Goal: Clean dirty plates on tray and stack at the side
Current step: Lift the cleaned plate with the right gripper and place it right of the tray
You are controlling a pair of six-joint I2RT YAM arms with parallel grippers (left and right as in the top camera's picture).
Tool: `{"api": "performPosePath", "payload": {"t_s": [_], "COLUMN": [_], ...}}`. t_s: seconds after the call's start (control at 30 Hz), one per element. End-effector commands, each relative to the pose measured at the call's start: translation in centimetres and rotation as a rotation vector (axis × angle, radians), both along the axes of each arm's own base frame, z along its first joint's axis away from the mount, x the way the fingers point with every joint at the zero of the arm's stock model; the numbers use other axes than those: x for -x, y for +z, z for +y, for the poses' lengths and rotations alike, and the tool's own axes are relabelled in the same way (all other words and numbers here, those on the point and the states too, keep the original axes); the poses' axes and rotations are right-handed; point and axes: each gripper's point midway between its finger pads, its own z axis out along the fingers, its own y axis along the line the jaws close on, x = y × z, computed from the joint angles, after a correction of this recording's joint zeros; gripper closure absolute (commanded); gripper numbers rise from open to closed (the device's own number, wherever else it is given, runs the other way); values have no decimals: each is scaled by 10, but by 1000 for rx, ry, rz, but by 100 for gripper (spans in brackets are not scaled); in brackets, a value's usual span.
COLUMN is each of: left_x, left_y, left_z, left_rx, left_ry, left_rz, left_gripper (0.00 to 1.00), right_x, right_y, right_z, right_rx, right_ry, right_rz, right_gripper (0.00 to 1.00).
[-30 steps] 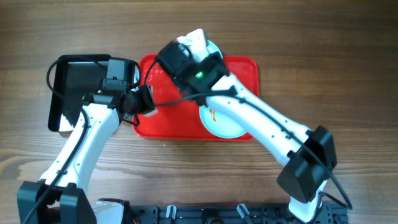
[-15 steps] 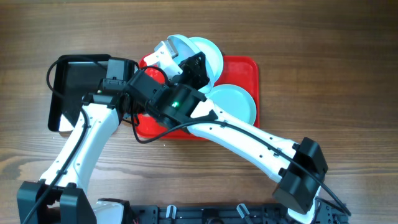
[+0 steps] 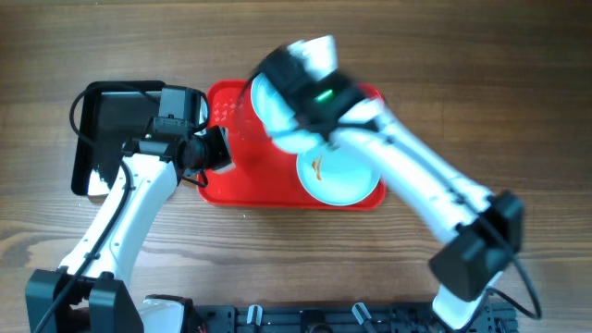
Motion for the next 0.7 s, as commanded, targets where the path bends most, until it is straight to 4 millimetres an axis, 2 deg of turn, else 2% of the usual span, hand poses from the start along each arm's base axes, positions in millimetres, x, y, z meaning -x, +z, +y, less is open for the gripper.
{"api": "performPosePath", "payload": {"t_s": [0.0,0.07,0.13,0.2,0.23,0.3,0.33,0.4,0.43,0.53,0.57,0.63,0.67], "left_x": [-1,-1,-1,-1,-1,-1,-1,-2,-2,-3,-3,-3,-3], "left_y": [-1,-1,-1,-1,-1,-1,-1,-1,-1,0,0,0,0], "left_z": [-1,-1,-1,-1,-1,-1,-1,-1,-1,-1,-1,-1,-1], "left_rx": [7,7,7,7,7,7,7,8,8,9,9,9,9], "left_ry": [-8,-8,-8,-8,-8,-8,-8,-8,-8,-8,-8,-8,-8], "left_rz": [3,3,4,5,5,5,5,1,-1,-6,-6,-6,-6], "left_gripper": [96,96,96,96,96,96,96,96,96,96,96,96,96], "right_x": [-8,-14,-19,-20,-18,-10,-1,15,20,23,25,28,30], "right_y": [4,-13,-20,-25,-30,-41,-53,-82,-97,-130,-137,-141,-141], "right_z": [-44,-92,-128,-178,-212,-265,-306,-348,-353,-341,-337,-328,-323], "right_rx": [-351,-507,-642,-731,-740,-737,-724,-747,-783,-857,-856,-882,-896], "right_ry": [-126,-242,-258,-327,-401,-493,-598,-708,-723,-694,-688,-732,-734], "right_rz": [150,251,300,300,287,257,226,198,195,192,199,227,242], "right_gripper": [96,96,96,96,96,96,96,96,96,96,91,0,0]}}
